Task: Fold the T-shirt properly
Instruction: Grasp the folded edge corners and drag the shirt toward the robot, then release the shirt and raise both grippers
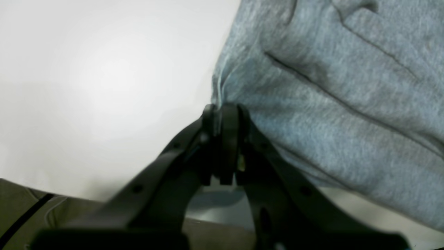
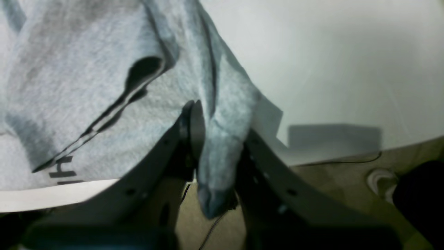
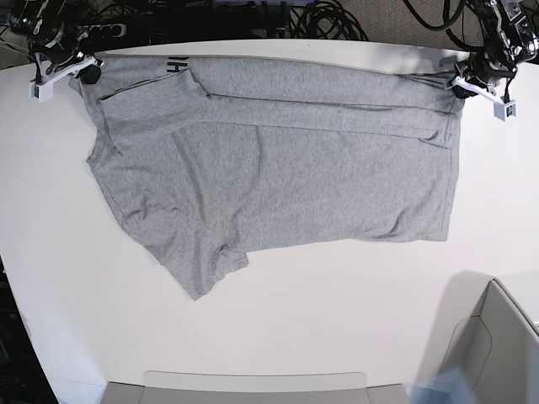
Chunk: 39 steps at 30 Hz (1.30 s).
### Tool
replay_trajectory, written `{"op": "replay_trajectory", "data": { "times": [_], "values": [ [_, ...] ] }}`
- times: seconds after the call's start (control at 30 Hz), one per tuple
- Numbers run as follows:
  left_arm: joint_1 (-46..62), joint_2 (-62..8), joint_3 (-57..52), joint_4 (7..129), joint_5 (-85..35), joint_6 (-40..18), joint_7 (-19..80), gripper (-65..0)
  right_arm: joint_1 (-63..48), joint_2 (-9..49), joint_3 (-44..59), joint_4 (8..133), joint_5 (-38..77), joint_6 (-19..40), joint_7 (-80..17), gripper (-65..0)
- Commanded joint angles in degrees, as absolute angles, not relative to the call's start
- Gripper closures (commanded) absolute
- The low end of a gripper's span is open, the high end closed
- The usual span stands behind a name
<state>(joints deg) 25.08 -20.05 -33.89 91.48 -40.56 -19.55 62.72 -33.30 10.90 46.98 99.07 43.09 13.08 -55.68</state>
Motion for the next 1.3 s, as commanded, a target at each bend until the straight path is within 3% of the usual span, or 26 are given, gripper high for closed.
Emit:
{"op": "replay_trajectory", "data": {
  "times": [0.0, 0.13, 0.23, 0.37, 0.8, 1.0, 1.27],
  "values": [
    [25.63, -20.88, -34.42, 91.91, -38.99, -19.21, 63.34, -2.3, -33.27, 11.65, 47.60, 100.00, 43.30, 13.05, -54.64, 0.0],
    [25.45, -20.88, -34.42, 92.00, -38.99, -19.03, 63.34, -8.3, -33.27, 11.74, 47.34, 100.35, 43.30, 13.05, -54.73, -1.0],
    [25.54, -20.97, -34.42, 92.26, -38.99, -18.95, 63.34, -17.4, -33.36, 11.74, 47.52, 100.35, 43.30, 13.05, -54.73, -10.6],
    [26.24, -20.97, -34.42, 97.01, -38.90, -18.86, 63.34, -18.7, -33.45, 12.00, 47.60, 100.35, 43.30, 13.05, -54.73, -20.6],
    [26.68, -22.11, -38.46, 100.18, -38.90, -18.86, 66.95, -18.7, -34.42, 12.00, 47.78, 105.10, 43.03, 13.05, -54.64, -20.9],
    [26.33, -22.02, -44.09, 100.18, -38.99, -19.12, 67.12, -18.7, -33.89, 12.09, 52.44, 106.33, 43.03, 13.05, -54.55, -20.9],
    [18.24, -21.76, -48.40, 102.29, -39.25, -19.21, 67.65, -18.7, -29.41, 15.78, 59.30, 112.92, 43.03, 13.05, -54.64, -20.9]
  ]
}}
